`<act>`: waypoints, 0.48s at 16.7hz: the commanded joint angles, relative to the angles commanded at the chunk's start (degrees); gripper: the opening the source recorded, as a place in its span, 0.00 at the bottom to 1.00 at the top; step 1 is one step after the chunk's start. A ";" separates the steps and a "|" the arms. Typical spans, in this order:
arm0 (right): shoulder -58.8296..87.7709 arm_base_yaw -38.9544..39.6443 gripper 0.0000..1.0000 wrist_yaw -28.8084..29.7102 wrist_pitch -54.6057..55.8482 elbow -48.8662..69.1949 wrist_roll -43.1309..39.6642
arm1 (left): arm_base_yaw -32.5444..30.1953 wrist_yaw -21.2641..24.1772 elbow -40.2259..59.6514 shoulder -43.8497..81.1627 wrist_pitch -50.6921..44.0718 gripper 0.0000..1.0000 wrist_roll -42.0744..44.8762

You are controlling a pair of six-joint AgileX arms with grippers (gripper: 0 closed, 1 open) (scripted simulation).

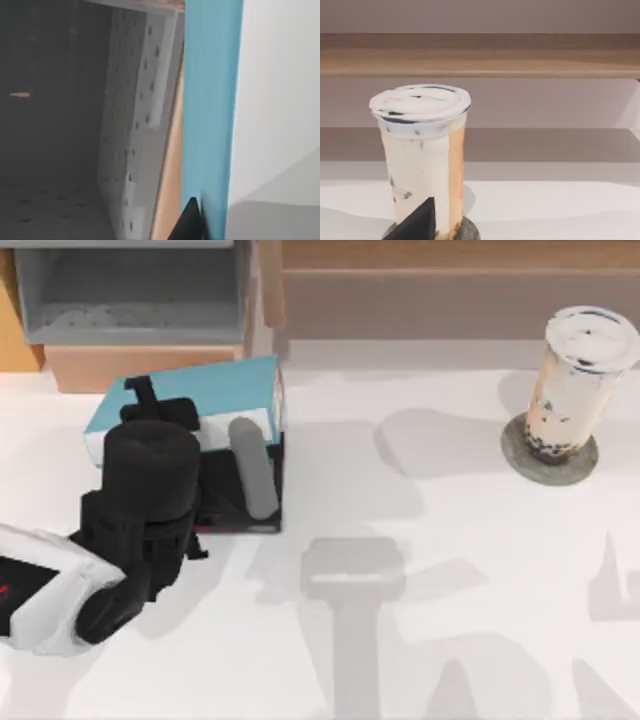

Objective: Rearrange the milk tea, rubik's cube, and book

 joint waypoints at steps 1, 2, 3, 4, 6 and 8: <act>0.00 0.00 1.00 0.00 0.00 0.00 0.00 | 0.15 0.89 -1.23 1.85 -0.24 0.00 1.79; 0.00 0.00 1.00 0.00 0.00 0.00 0.00 | 0.35 1.66 -2.09 3.43 -0.44 0.00 3.18; 0.00 0.00 1.00 0.00 0.00 0.00 0.00 | 0.53 2.26 -2.61 4.60 -0.57 0.00 4.12; 0.00 0.00 1.00 0.00 0.00 0.00 0.00 | 0.64 2.60 -2.85 5.23 -0.63 0.00 4.61; 0.00 0.00 1.00 0.00 0.00 0.00 0.00 | 0.65 2.64 -2.87 5.30 -0.63 0.00 4.66; 0.00 0.00 1.00 0.00 0.00 0.00 0.00 | 0.65 2.64 -2.87 5.30 -0.63 0.00 4.66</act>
